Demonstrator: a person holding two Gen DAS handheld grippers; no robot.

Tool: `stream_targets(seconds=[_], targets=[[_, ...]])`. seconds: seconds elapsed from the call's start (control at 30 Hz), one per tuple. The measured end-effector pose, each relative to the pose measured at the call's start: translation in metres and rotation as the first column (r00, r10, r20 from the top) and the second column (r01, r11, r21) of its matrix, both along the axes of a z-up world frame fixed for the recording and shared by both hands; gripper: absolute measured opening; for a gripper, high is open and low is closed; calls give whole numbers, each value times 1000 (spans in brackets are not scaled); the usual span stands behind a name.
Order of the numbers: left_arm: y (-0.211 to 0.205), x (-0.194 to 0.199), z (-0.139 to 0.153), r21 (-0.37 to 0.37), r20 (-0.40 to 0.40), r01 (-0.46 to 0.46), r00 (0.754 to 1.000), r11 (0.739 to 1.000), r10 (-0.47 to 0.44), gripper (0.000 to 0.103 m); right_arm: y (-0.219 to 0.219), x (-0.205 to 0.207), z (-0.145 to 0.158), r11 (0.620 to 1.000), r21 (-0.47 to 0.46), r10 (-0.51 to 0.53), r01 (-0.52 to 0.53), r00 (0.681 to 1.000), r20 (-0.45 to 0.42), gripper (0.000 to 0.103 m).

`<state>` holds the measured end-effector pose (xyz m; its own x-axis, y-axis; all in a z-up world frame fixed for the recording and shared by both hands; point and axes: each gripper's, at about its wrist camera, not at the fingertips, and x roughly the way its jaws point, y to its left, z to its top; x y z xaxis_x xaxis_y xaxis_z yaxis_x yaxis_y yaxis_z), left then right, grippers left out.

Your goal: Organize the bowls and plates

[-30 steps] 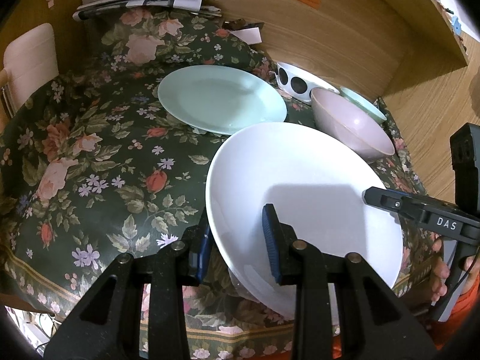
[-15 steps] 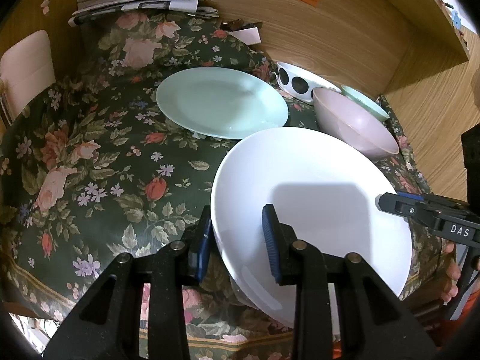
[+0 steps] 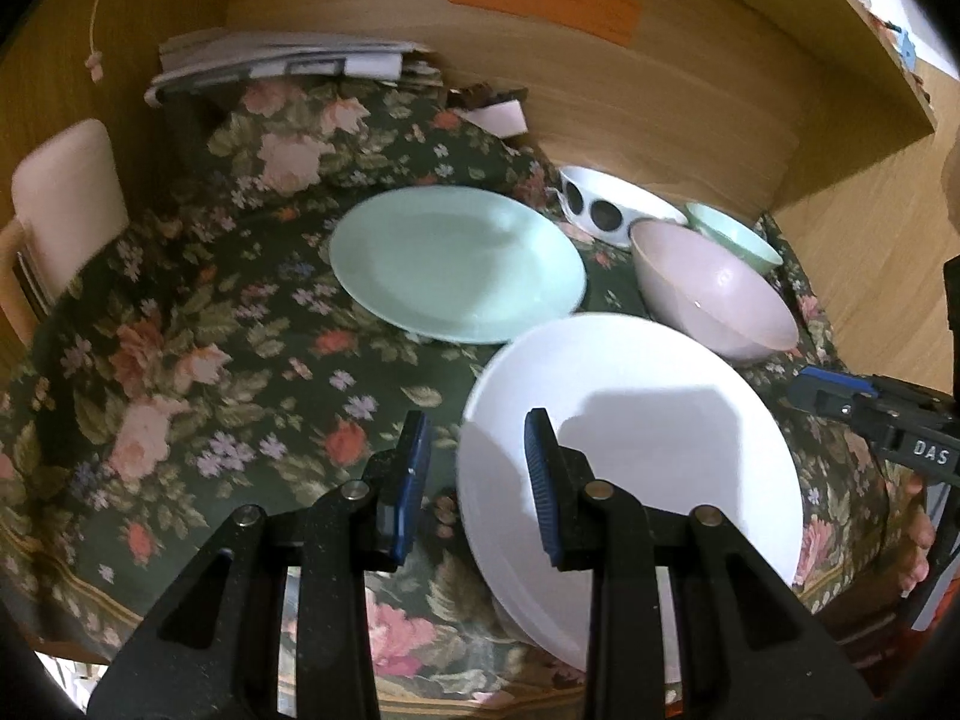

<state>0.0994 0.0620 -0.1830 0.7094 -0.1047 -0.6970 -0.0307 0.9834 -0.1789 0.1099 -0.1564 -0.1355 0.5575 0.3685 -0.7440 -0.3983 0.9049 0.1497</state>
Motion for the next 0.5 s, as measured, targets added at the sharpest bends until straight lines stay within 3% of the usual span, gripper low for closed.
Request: stream_targets(seconds=[0.13,0.2,0.23,0.37,0.5], targets=[[13,7,13,23,15,-38,999,999,38,44,14,11,15,999,0,47,-47,998,33,35],[21,9,23,37,46,-57,997,998,55,58,22,19,24,997,2,71,-71,996,58,42],[24,11,27,39,59,-64,996,997,62,61,24,23,28,997,5,78,-78,995,70,48],[44,21,43,51,98,-108,990,993,102,67,39,42,41,994,6,110,-112,989,100,53],[63,33,48,46,105,-137,986,989,132,83,56,66,45,991,-17,136,-135,985,103,57]])
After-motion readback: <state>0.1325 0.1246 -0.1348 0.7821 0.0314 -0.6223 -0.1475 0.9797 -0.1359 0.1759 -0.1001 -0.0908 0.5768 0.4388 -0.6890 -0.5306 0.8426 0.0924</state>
